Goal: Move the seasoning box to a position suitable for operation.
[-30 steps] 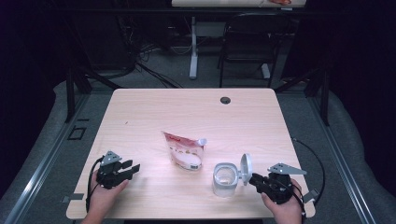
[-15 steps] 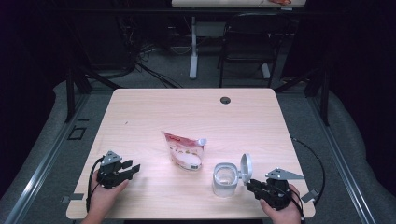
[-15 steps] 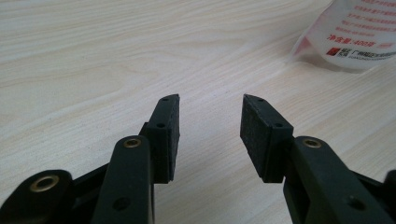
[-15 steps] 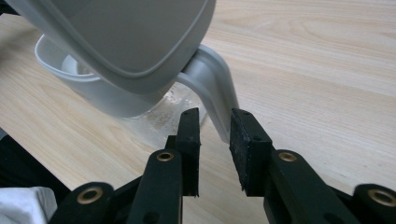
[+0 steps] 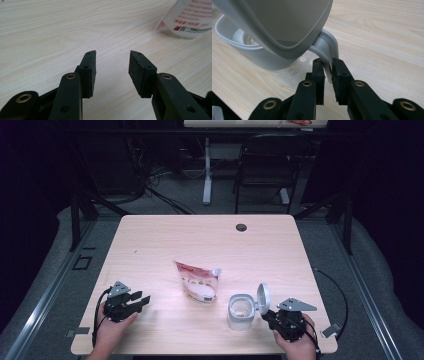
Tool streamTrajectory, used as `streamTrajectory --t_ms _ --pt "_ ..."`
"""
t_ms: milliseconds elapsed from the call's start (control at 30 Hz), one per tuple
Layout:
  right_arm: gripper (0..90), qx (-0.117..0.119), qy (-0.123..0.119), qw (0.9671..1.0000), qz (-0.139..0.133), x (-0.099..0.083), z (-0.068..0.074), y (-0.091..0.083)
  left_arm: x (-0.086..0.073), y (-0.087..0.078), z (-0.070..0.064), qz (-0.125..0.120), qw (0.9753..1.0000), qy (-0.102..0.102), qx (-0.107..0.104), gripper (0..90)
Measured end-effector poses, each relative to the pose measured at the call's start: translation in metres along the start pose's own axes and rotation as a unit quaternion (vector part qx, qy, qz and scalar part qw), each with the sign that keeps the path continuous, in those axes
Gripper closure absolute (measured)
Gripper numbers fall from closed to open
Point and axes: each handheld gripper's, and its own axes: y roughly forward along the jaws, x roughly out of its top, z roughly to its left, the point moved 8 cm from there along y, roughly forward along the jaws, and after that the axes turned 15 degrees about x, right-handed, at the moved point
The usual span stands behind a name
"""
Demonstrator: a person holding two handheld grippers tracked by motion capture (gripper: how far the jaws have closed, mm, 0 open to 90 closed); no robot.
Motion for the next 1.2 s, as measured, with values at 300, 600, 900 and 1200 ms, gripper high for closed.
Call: streamTrajectory --t_ms 300,600,900,1200 --pt "82.8 -0.03 -0.037 0.9988 0.008 0.008 -0.003 0.006 0.001 -0.001 0.001 -0.001 1.0 0.003 0.0 57.9" --pt "82.4 -0.033 -0.039 0.9987 -0.003 0.014 -0.013 0.01 0.001 0.0 0.0 -0.002 1.0 0.003 0.001 57.9" --pt "81.5 -0.024 -0.033 0.999 -0.016 0.024 -0.027 0.017 0.001 0.0 0.0 -0.003 1.0 0.003 0.001 57.9" --pt "84.7 0.02 0.015 0.9982 -0.055 0.037 -0.044 0.023 0.0 0.0 0.0 -0.001 1.0 0.002 0.001 57.9"
